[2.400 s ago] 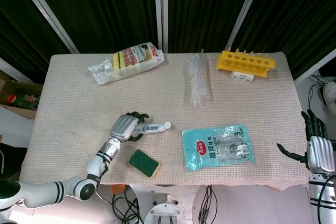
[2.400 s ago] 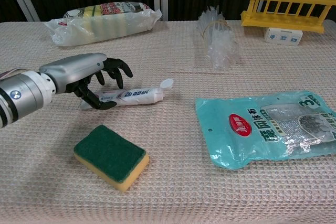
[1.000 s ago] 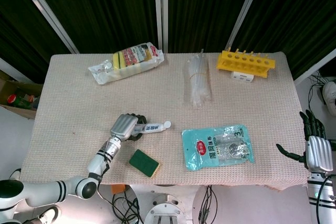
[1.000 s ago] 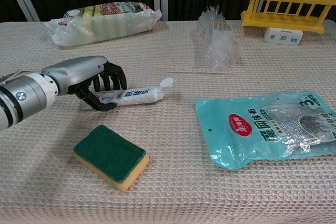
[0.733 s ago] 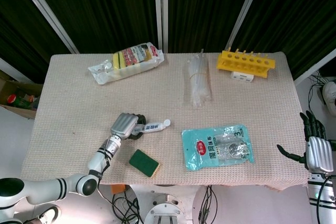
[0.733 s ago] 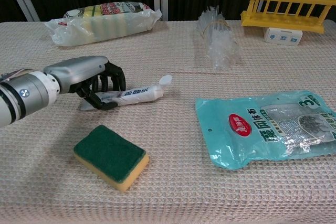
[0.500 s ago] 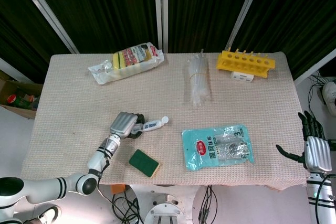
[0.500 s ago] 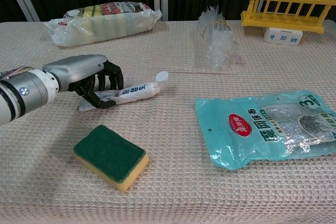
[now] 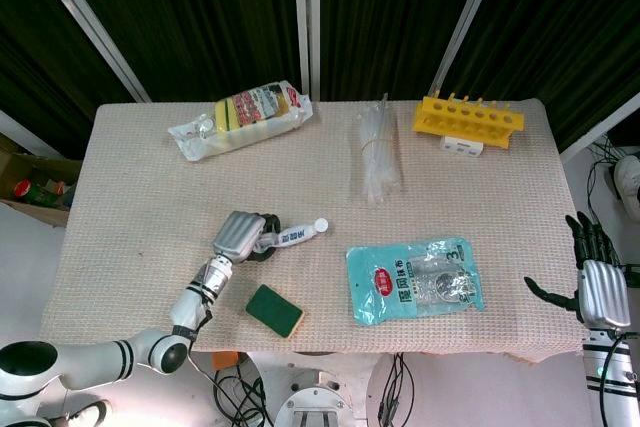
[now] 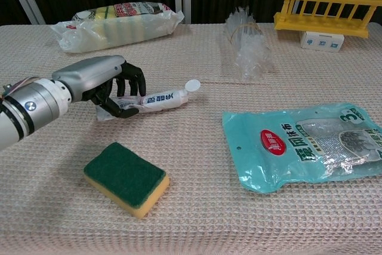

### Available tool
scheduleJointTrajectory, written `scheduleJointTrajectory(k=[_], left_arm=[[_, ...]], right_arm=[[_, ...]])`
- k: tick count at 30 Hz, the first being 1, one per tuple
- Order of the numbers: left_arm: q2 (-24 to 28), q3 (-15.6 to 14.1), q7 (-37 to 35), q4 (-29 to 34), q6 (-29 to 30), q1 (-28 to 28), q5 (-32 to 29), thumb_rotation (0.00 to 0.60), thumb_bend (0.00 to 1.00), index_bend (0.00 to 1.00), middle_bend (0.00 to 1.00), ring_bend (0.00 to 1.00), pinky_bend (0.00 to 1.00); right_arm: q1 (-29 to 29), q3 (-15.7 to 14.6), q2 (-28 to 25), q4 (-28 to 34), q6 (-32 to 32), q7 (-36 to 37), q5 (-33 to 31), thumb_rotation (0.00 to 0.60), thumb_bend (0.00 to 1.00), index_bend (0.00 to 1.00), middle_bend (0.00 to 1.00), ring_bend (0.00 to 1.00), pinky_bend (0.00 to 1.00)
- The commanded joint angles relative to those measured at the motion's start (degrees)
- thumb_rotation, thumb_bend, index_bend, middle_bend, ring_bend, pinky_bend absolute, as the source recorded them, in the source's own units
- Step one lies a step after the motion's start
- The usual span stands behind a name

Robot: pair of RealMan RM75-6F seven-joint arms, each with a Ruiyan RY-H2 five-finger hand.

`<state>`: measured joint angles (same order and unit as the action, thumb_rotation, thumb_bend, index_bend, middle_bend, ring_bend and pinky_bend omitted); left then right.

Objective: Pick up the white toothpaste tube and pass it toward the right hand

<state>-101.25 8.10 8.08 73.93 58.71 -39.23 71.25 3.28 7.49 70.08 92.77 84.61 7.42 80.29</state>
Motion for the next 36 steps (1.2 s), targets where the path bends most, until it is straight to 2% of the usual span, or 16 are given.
scheduleJointTrajectory(k=[1,10,16,22,28,30,34,36], left_arm=[[-1.7,-0.1,-9.7,-2.9,5.6,1.1,7.1,0.600,0.40,0.80,0.92,0.78,0.76],[-2.7,1.4,-23.4,-3.3,10.5,1.4,11.9,0.600,0.40,0.81,0.95,0.81,0.80],[-3.5,3.7,-37.7,-1.9,10.3,2.1,10.2,0.600,0.40,0.81,0.96,0.82,0.82],[-4.0,4.4,-48.6,-0.7,8.2,2.1,9.5,0.600,0.40,0.81,0.96,0.82,0.82],[-5.7,4.1,-50.8,-1.2,6.7,0.6,10.9,0.600,0.40,0.81,0.96,0.82,0.82],[-6.2,4.5,-50.4,-1.2,6.5,0.0,11.2,0.600,0.40,0.81,0.96,0.82,0.82],[-7.3,5.8,-48.6,-1.2,6.6,-0.9,10.5,0.600,0.40,0.81,0.96,0.82,0.82],[-8.3,6.8,-47.8,-1.6,7.0,-1.1,9.8,0.600,0.40,0.81,0.96,0.83,0.82]], right_arm=[[0.3,0.2,0.0,0.1,0.1,0.2,0.4,0.514,0.08,0.00,0.00,0.00,0.00],[1.2,0.9,-0.3,1.8,1.0,-0.7,2.1,0.512,0.08,0.00,0.00,0.00,0.00],[2.4,1.7,-0.8,3.4,0.9,-0.7,3.1,0.512,0.08,0.00,0.00,0.00,0.00],[6.0,3.5,-1.6,7.5,-0.2,0.5,6.9,0.513,0.08,0.00,0.00,0.00,0.00],[13.7,7.0,-2.3,12.8,-7.9,3.9,7.4,0.511,0.01,0.00,0.00,0.00,0.00],[17.4,9.0,-2.3,14.4,-12.4,6.4,5.5,0.481,0.00,0.00,0.00,0.00,0.00],[24.4,12.9,-0.9,15.7,-20.3,11.9,1.1,0.347,0.00,0.00,0.00,0.00,0.00],[27.4,14.3,0.7,15.4,-22.9,13.6,-0.4,0.315,0.00,0.00,0.00,0.00,0.00]])
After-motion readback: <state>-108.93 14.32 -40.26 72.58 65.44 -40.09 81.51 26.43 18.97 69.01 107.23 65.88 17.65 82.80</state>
